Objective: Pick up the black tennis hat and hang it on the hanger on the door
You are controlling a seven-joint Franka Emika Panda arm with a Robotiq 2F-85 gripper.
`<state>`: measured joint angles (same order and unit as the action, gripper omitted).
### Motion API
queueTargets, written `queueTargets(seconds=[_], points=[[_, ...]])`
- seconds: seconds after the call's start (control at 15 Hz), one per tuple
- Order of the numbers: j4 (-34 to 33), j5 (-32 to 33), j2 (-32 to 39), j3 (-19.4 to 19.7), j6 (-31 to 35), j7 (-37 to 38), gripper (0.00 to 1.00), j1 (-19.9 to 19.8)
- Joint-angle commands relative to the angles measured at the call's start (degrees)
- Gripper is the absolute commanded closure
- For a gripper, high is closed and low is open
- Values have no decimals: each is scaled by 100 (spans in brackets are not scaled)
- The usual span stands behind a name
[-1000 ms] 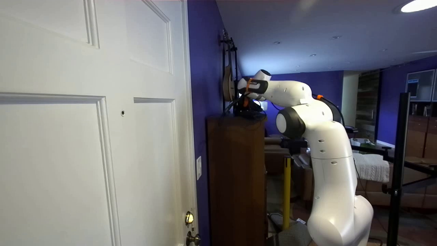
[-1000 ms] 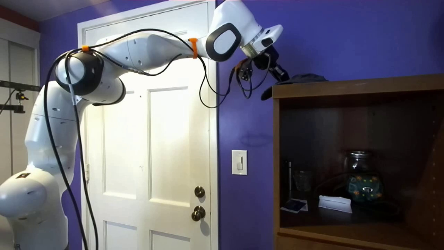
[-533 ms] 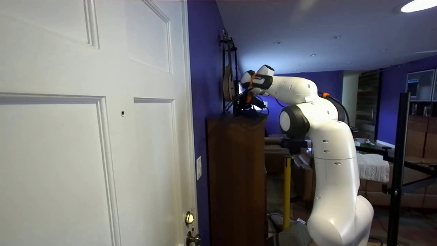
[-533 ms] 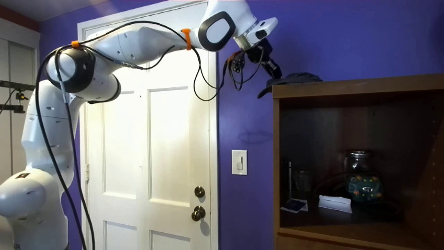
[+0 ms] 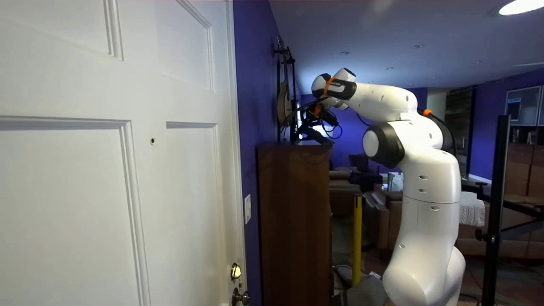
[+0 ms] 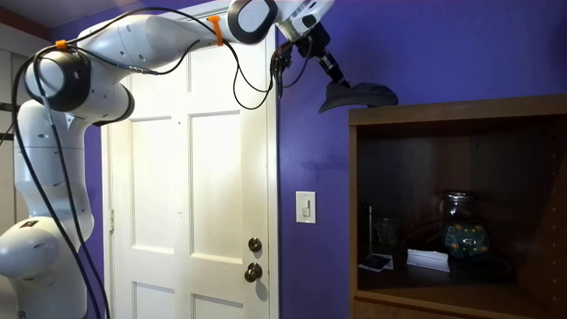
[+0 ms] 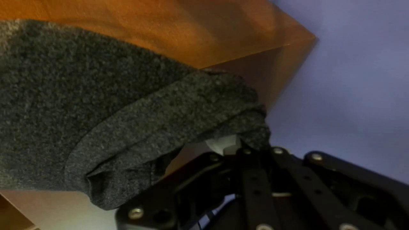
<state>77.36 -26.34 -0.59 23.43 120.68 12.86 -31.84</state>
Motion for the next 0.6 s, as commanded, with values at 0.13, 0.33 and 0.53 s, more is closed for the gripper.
queueTargets(seconds=[0.13, 0.33, 0.53], points=[[1121, -304, -1072, -257, 520, 124, 99, 198], [1604, -283, -1447, -202, 1134, 221, 99, 641], [1327, -95, -1253, -32, 991, 238, 96, 858]])
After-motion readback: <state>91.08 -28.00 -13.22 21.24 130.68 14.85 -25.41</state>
